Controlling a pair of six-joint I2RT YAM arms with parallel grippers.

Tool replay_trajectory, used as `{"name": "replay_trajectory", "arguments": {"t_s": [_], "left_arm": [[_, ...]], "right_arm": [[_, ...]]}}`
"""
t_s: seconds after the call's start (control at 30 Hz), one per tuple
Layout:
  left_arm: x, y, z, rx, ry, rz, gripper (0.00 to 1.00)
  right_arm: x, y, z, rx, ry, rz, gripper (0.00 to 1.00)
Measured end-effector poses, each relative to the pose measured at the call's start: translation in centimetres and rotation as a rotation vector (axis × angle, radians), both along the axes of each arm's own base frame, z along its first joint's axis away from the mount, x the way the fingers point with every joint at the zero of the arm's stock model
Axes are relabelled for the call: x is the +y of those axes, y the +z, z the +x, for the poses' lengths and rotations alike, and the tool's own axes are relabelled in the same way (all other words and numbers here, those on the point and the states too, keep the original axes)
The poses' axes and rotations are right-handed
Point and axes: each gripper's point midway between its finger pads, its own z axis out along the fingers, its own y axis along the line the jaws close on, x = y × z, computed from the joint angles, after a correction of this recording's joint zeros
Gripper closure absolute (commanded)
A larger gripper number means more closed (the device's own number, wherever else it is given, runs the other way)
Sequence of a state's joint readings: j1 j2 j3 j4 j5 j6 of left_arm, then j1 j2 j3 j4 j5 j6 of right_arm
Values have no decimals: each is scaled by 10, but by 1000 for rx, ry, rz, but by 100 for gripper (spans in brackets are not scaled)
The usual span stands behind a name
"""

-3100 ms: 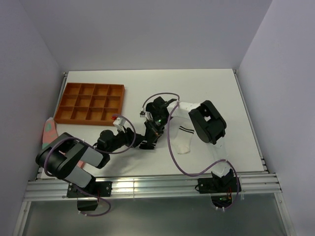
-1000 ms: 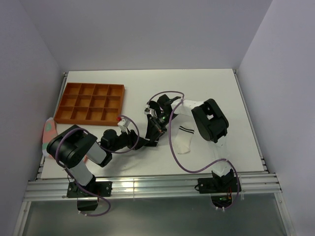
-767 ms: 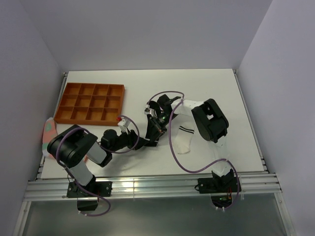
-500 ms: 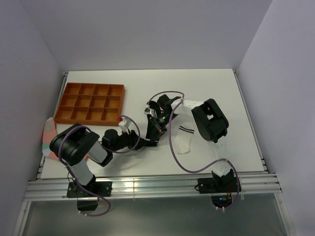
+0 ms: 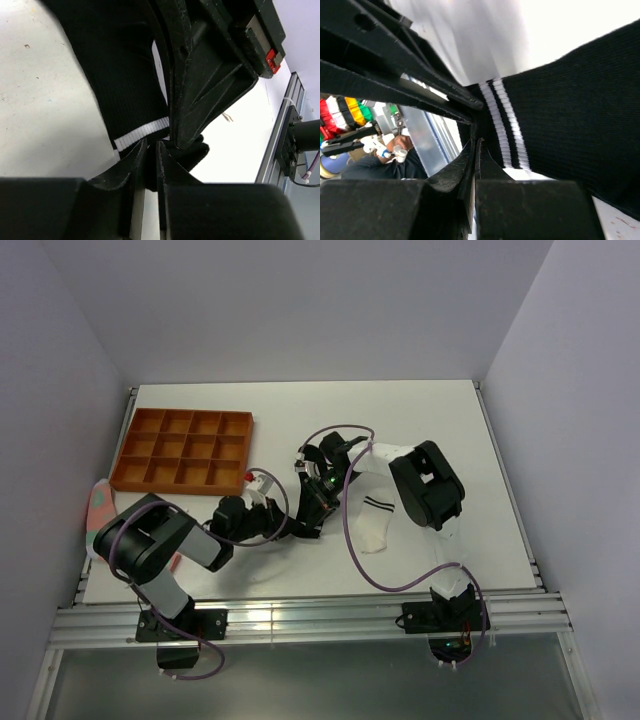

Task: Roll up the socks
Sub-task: Roll the sock at the center of the board.

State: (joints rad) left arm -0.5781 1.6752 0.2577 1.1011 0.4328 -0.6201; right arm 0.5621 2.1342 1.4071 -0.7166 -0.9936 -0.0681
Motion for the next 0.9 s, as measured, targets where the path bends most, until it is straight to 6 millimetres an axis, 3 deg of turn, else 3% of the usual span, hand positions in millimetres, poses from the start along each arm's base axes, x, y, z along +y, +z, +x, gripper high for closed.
{"name": "replay_trajectory", "arguments": {"t_s": [0.17,0.27,0.3,0.37,0.4,0.5,0.7,0.9], "left_arm": [[-3,-5,3,32,8,36,100],[-5,-9,5,54,16,64,100],[-6,-10,6,60,21,73,100],[-9,-11,8,71,24,87,100],[-9,-11,9,77,27,96,100],[-11,-11,13,94,44,122,100],[-11,-12,22,145,82,191,100],[-11,-13,29,193,107,247,100]], "right_arm": [[-2,-8,5,-31,-15,-36,98],[-5,-15,9,-54,-30,-72,94],[-6,-16,10,-59,-34,-79,84],[-8,-17,11,-71,-46,-101,74],[-9,-18,13,-83,-50,-109,64],[-10,-13,18,-124,-66,-120,51],[-15,10,38,-264,-109,-123,51],[-29,27,53,-365,-154,-106,59]]}}
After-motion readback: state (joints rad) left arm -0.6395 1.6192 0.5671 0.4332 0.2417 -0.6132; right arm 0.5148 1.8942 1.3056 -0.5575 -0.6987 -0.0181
